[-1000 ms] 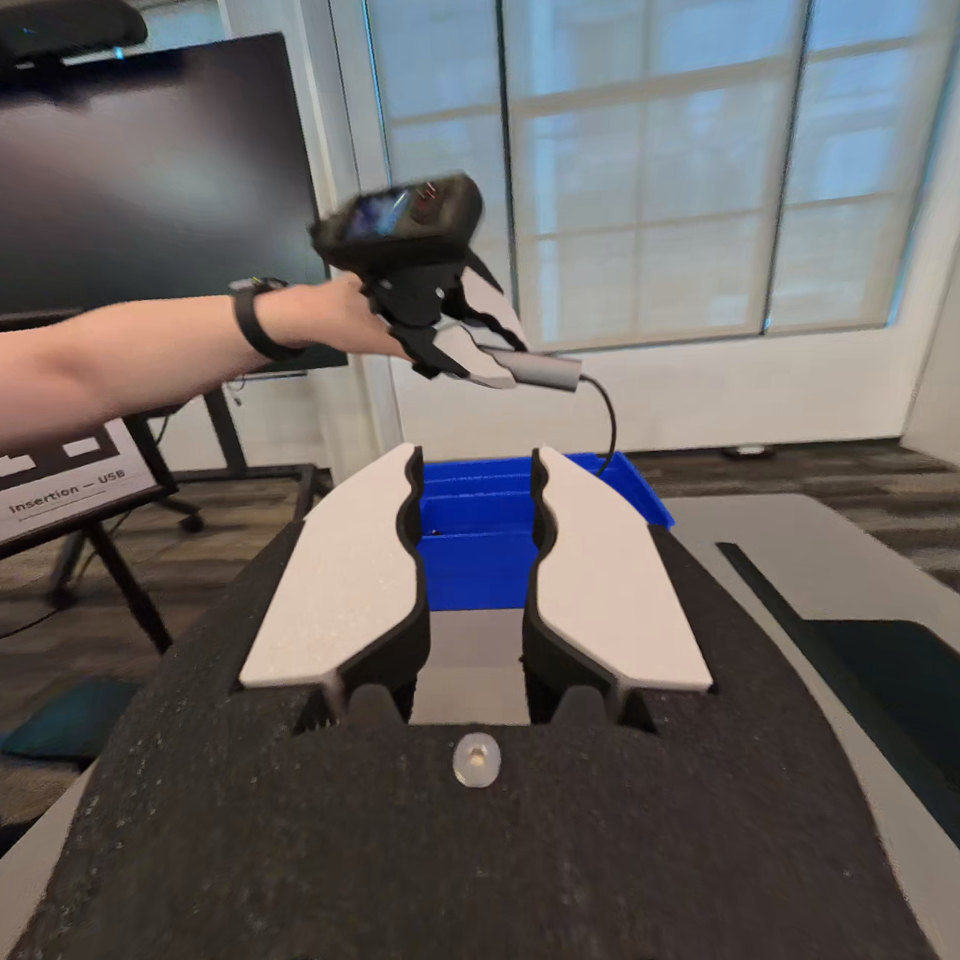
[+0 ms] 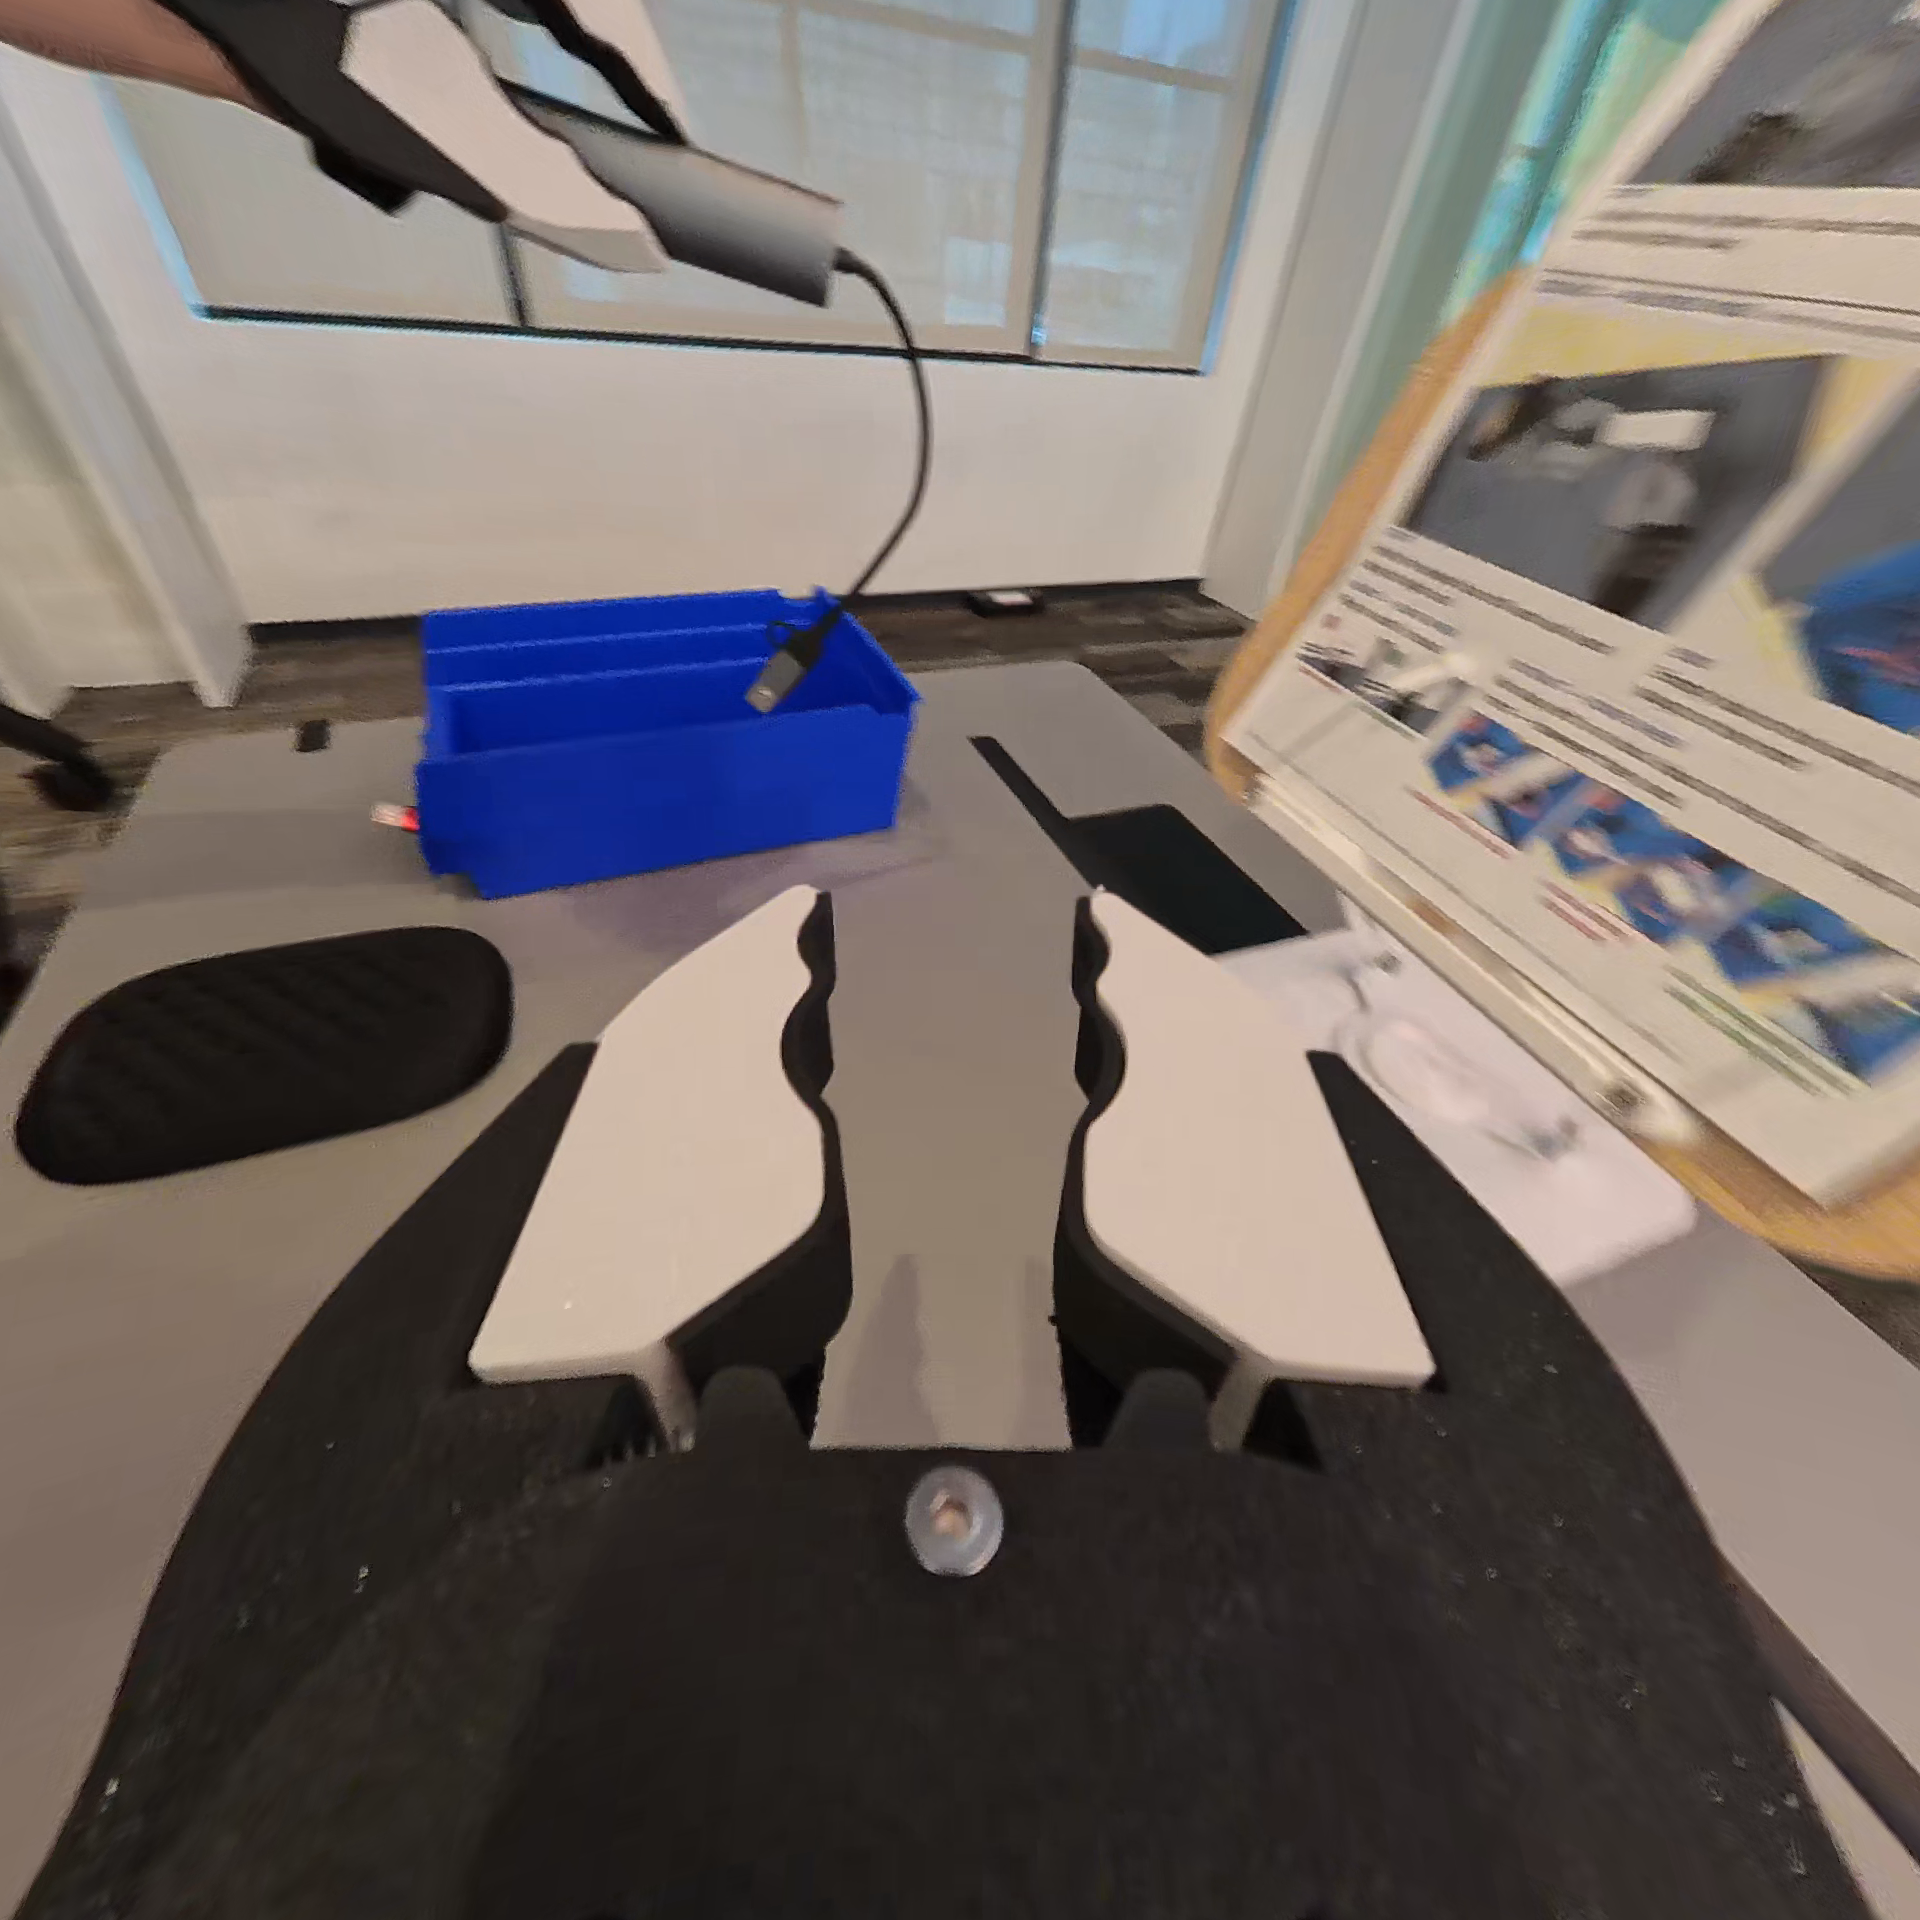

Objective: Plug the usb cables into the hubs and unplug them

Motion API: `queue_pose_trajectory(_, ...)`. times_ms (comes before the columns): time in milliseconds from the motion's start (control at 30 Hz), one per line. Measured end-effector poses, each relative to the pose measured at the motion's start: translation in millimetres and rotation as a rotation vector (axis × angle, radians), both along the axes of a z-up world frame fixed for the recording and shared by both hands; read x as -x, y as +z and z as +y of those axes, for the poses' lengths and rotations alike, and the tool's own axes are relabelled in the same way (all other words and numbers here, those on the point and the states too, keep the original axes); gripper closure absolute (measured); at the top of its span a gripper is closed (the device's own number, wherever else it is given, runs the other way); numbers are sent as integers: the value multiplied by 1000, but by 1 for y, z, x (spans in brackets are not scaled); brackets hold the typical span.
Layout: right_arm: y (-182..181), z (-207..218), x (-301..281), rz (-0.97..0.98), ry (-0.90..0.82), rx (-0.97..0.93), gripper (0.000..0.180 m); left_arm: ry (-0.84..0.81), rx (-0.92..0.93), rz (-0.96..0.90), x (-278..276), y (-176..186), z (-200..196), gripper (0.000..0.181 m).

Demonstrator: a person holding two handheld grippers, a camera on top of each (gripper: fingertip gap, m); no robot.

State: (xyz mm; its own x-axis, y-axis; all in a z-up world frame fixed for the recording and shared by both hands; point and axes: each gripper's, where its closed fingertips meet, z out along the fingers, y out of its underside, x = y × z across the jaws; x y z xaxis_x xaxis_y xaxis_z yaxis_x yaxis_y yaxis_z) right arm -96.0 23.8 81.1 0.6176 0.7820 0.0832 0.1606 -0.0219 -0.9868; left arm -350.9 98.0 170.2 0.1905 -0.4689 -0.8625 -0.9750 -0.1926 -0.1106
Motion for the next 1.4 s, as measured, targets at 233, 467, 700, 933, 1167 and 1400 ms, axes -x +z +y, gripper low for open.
queue_pose_trajectory(233, 7, -41, -101, -23, -255, -26, 136, -186, 93, -88, -95, -35, -46, 152)
queue_pose_trajectory(467, 25, -73, -152, 20, -371, -100, 136, -308, 281, -244, -170, -113, -80, 152)
queue_pose_trajectory(700, 25, -79, -156, -49, -419, -109, 136, -301, 399, -362, -199, -196, -72, 152)
queue_pose_trajectory(933, 6, -68, -156, -104, -435, -50, 135, -239, 494, -481, -200, -263, -53, 152)
queue_pose_trajectory(1167, -11, -67, -171, -125, -473, 13, 135, -176, 570, -589, -195, -305, -44, 152)
queue_pose_trajectory(1400, -20, -69, -183, -115, -492, 49, 135, -154, 667, -702, -197, -316, -45, 152)
